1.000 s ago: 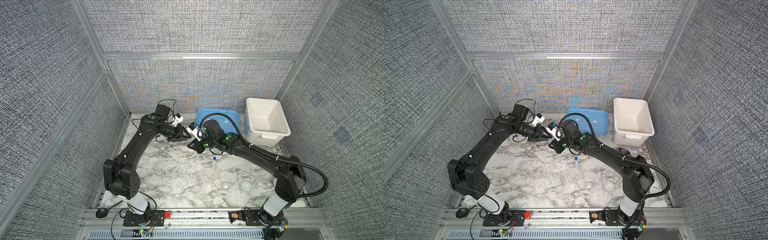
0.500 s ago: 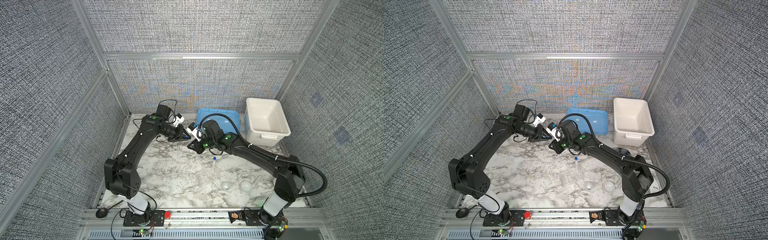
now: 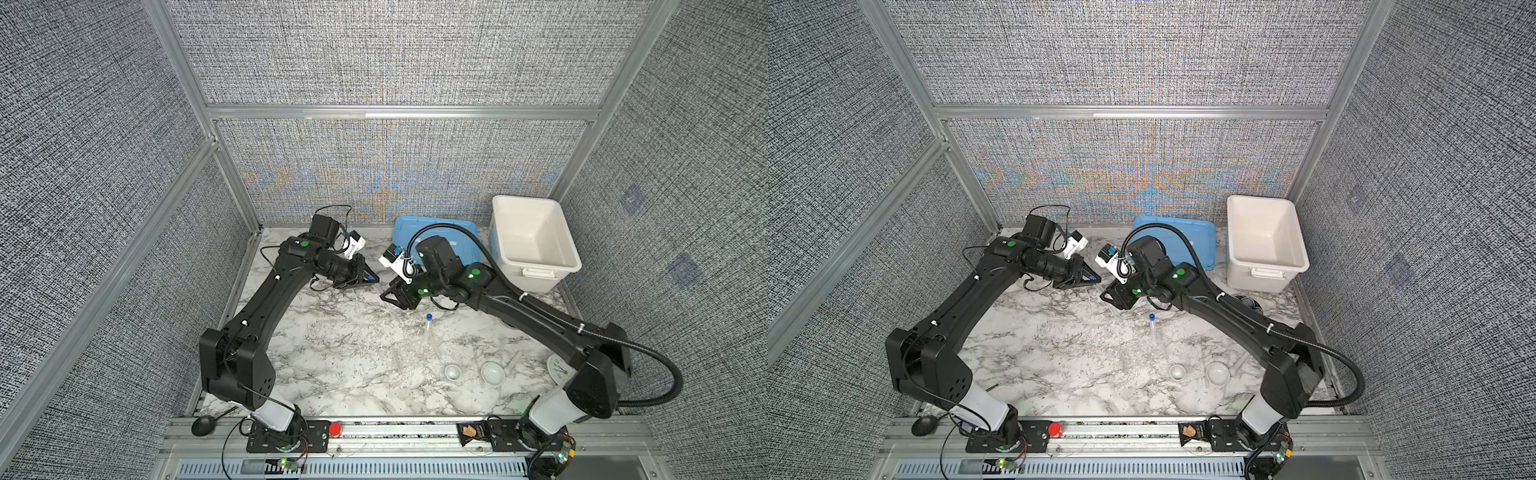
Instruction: Organize the chemistry lab equipment
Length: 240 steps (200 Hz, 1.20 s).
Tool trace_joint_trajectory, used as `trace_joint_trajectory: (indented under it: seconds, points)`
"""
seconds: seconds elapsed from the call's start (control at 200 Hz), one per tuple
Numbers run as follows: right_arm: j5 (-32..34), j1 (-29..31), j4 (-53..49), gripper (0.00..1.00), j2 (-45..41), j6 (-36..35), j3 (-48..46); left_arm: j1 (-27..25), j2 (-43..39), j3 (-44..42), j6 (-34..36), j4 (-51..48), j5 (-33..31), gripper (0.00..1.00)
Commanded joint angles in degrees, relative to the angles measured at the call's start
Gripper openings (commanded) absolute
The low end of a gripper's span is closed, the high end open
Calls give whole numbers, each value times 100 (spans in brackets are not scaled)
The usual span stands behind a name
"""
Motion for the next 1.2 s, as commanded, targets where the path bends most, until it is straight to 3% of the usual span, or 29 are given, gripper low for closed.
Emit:
trace_joint_trajectory:
  seconds: [0.0,0.29,0.425,0.59,0.895,1.195]
  points:
    - [52,-51,-153,60,-447,-383,-243,-113,-107,-79,129,223,-332,14]
    - [1995,-463,1068,71,-2185,-121,-1286,-862,-376,-592,731,530,-1430,14]
    - [2006,-662,2104,83,-3014,-194,-2006,-1449,-473,-828,1037,912,-2093,13]
    - [2893,-777,2949,92,-3356,23,-2546,-1955,-424,-910,1284,1134,-2439,13]
    - [2969,-997,2782,93,-3564,312,-2678,-2356,-821,-1394,2093,1391,-3042,14]
    - [3049,-1013,2688,94,-3548,331,-2637,-2361,-1213,-2121,1992,2187,-2627,14]
